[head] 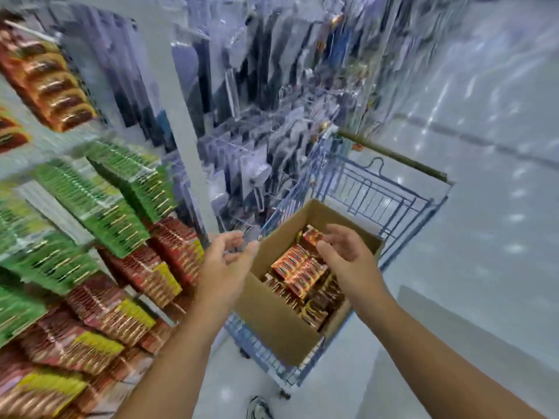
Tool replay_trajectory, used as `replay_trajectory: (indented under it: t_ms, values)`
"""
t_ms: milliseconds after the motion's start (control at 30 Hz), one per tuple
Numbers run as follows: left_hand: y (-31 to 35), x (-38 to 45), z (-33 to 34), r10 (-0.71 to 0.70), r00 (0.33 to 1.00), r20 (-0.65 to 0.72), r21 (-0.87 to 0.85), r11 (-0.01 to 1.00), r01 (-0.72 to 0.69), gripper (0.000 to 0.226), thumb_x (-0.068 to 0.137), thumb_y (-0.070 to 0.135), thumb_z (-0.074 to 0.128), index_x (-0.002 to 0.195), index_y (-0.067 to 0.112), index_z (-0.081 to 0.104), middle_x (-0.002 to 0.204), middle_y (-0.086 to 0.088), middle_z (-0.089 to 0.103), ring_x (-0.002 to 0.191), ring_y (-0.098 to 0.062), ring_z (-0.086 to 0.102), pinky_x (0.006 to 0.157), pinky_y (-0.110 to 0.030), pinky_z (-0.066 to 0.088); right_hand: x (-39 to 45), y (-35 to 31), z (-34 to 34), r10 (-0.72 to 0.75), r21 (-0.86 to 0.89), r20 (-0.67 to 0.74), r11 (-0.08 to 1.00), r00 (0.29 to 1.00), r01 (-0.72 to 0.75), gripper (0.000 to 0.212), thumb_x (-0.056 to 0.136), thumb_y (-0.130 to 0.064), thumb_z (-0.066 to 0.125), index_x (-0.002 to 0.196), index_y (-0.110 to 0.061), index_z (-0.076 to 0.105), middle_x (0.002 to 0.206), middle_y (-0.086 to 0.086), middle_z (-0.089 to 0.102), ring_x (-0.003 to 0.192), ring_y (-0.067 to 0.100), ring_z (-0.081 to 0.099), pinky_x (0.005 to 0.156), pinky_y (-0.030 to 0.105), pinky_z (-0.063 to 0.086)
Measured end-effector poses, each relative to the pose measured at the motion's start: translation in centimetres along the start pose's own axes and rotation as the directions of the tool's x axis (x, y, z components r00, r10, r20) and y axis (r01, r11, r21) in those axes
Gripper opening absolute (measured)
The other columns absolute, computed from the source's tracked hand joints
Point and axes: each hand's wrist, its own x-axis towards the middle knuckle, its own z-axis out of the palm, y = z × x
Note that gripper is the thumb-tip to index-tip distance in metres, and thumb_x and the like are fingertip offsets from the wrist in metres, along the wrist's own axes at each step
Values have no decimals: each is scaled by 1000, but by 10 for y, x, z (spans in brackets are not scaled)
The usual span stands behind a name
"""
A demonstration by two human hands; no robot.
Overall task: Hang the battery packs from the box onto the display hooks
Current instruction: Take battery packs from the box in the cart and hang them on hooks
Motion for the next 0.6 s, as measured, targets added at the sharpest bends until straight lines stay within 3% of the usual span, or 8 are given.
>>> replay_trajectory:
  t_ms: [167,267,367,500,600]
  values:
    - [-2,49,51,-83,994,75,28,996,81,24,97,41,70,119,36,61,121,17,63,101,2,62,77,-22,47,48,20,-22,74,-93,11,993,997,-73,33,98,-40,69,130,-42,59,117,-17,66,108,2,65,87,28,59]
    - [-9,72,75,-128,990,50,50,991,126,31,98,42,69,126,32,60,123,17,62,100,3,61,69,-16,43,83,41,-27,111,-121,62,987,992,-103,28,98,-39,70,123,-46,59,113,-16,66,105,2,65,81,20,58]
    - [-27,91,99,-188,982,-15,60,980,188,31,98,42,69,125,31,60,123,16,61,92,12,59,69,-13,41,119,66,-30,144,-174,178,978,974,-113,28,99,-37,68,123,-47,57,113,-17,65,101,-7,62,71,6,49]
    - [-53,110,137,-288,948,-137,69,952,299,31,97,45,69,123,32,61,124,15,62,89,9,62,64,-9,41,176,108,-39,213,-246,359,961,909,-129,22,98,-38,70,116,-47,59,117,-15,65,110,1,61,75,9,48]
    - [-70,117,165,-371,887,-275,42,917,396,29,96,42,71,121,30,62,124,10,63,88,6,60,59,-2,42,218,142,-46,287,-333,504,935,815,-123,25,99,-30,70,122,-36,60,122,-7,64,110,5,62,74,6,48]
